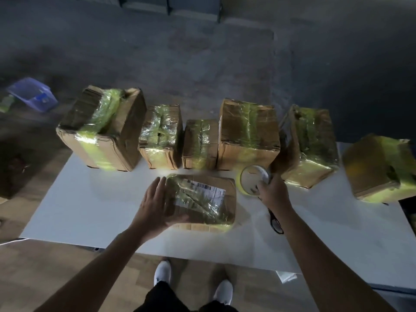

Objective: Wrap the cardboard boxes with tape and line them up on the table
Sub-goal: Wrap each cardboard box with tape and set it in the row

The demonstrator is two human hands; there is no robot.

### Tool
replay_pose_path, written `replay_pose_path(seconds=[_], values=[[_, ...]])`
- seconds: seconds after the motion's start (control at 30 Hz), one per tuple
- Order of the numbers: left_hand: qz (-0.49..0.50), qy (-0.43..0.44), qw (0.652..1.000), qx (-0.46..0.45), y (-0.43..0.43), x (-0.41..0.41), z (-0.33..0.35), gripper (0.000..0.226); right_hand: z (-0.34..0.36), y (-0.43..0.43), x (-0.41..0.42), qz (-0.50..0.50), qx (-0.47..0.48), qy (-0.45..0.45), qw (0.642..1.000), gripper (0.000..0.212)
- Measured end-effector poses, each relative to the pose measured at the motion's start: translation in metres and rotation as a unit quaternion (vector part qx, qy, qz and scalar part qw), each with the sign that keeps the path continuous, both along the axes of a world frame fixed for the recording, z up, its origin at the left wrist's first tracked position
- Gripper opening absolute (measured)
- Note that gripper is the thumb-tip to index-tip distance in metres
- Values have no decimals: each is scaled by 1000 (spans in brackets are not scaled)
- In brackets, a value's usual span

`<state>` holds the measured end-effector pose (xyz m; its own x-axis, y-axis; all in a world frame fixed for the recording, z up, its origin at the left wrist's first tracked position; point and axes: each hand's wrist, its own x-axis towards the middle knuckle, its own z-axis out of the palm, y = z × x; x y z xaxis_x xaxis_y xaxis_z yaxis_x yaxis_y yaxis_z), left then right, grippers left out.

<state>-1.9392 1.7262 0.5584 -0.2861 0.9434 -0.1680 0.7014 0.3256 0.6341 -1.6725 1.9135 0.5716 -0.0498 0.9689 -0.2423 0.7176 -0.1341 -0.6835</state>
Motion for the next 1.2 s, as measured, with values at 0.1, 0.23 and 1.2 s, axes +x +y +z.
replay_pose_path(seconds=[0.1, 0.23, 1.2], values=[[-23, -181, 983, -16, 5, -9, 6, 115, 19, 1, -37, 78, -2, 20, 997, 24], [-39, -275, 959, -52, 2, -30, 5, 130, 19, -12, -85, 201, -2, -33, 979, 16], [-175, 88, 981, -6, 4, -52, 4, 74, 20, -65, -115, 272, 207, -37, 939, 42]])
